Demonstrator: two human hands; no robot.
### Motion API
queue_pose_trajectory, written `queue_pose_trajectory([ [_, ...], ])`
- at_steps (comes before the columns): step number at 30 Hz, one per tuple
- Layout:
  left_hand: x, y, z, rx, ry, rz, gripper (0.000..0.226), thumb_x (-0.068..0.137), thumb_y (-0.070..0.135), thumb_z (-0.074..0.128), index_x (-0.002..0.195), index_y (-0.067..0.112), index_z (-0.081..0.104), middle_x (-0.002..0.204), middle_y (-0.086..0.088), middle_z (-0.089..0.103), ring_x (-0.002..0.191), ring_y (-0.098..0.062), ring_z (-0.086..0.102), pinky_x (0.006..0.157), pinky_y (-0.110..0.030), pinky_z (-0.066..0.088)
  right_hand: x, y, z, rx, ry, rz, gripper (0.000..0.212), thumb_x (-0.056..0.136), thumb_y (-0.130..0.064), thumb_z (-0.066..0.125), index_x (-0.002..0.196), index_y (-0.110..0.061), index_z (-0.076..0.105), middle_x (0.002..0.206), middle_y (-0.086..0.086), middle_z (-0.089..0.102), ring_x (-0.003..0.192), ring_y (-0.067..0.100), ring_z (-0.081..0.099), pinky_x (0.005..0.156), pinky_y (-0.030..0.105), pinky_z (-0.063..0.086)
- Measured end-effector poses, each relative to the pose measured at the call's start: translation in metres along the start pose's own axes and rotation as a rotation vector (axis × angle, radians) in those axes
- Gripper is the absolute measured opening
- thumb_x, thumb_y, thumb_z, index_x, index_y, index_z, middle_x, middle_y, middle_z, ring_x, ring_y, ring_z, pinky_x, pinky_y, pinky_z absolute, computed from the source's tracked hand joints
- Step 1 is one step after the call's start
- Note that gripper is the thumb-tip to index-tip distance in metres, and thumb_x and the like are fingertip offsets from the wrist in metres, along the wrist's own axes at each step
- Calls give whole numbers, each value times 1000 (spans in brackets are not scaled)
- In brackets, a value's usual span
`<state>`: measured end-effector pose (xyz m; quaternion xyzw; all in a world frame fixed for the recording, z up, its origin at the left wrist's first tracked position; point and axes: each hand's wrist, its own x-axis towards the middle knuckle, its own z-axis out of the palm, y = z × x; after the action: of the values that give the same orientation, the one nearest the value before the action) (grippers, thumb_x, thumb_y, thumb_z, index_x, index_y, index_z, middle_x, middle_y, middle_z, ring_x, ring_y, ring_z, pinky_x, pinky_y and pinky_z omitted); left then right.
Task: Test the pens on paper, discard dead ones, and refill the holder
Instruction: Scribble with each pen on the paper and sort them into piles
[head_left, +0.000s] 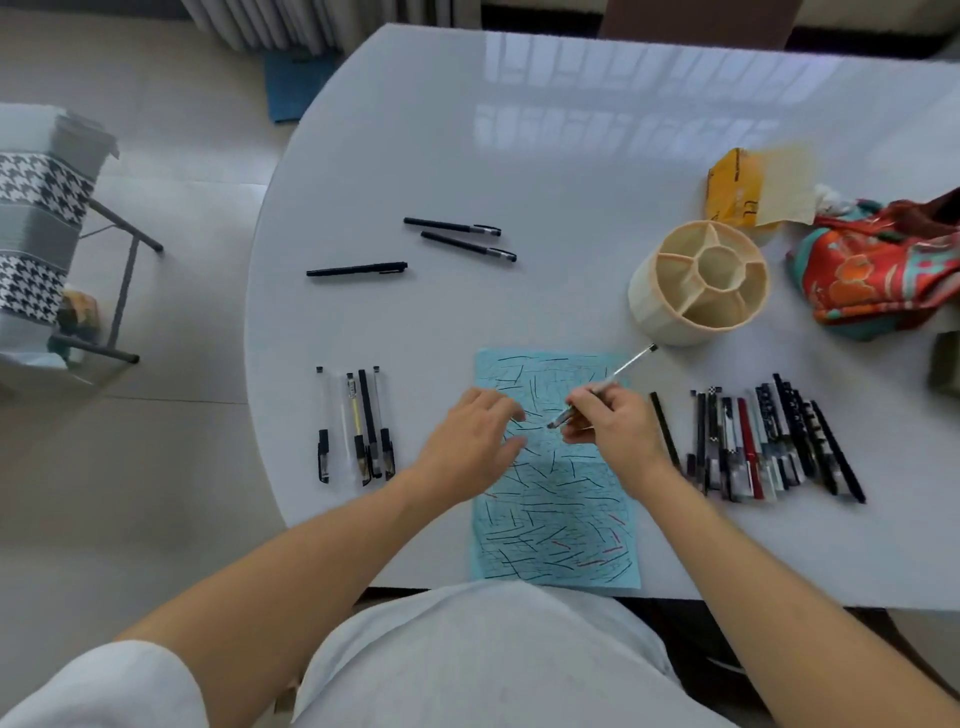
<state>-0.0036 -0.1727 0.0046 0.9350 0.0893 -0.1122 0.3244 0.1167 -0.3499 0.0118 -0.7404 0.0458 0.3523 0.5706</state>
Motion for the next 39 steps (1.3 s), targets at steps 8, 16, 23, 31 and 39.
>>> queue_pose_trajectory([
  [8, 13, 35, -6, -29, -265, 13, 25, 103, 32, 46, 95, 17, 66, 84, 3, 70, 78, -17, 62, 75, -44, 52, -33, 20, 3, 191, -30, -23, 16, 100, -17, 66, 92, -6, 75, 70, 4, 66, 61, 19, 62, 62, 30, 60],
  [16, 15, 45, -3, 113, -114, -2, 33, 105, 39, 38, 85, 20, 55, 78, 3, 56, 73, -20, 54, 63, -40, 47, -26, 15, 3, 281, 107, -25, 29, 100, -24, 65, 79, -7, 75, 61, 4, 60, 47, 13, 47, 43, 24, 37],
  [23, 19, 41, -18, -256, -261, -75, 34, 104, 33, 46, 86, 17, 70, 84, 7, 66, 79, -24, 63, 71, -41, 49, -16, 11, -3, 376, -82, 20, 28, 103, -21, 60, 88, 1, 69, 63, 8, 56, 49, 15, 44, 47, 25, 38],
  [31, -8, -21, -19, -158, -204, -166, 32, 103, 41, 46, 90, 24, 71, 90, -1, 69, 78, -16, 58, 76, -37, 50, 24, -5, -71, 303, 73, -56, 25, 104, -16, 56, 88, -8, 71, 62, 2, 57, 49, 10, 44, 44, 20, 37],
  [39, -1, -11, 21, 162, -127, 57, 39, 104, 43, 43, 115, 19, 71, 155, -2, 43, 147, -22, 31, 119, -40, 32, 31, -17, 31, -37, -6, -212, 7, 93, -12, 63, 91, -16, 68, 82, 10, 76, 67, 25, 72, 66, 37, 59],
])
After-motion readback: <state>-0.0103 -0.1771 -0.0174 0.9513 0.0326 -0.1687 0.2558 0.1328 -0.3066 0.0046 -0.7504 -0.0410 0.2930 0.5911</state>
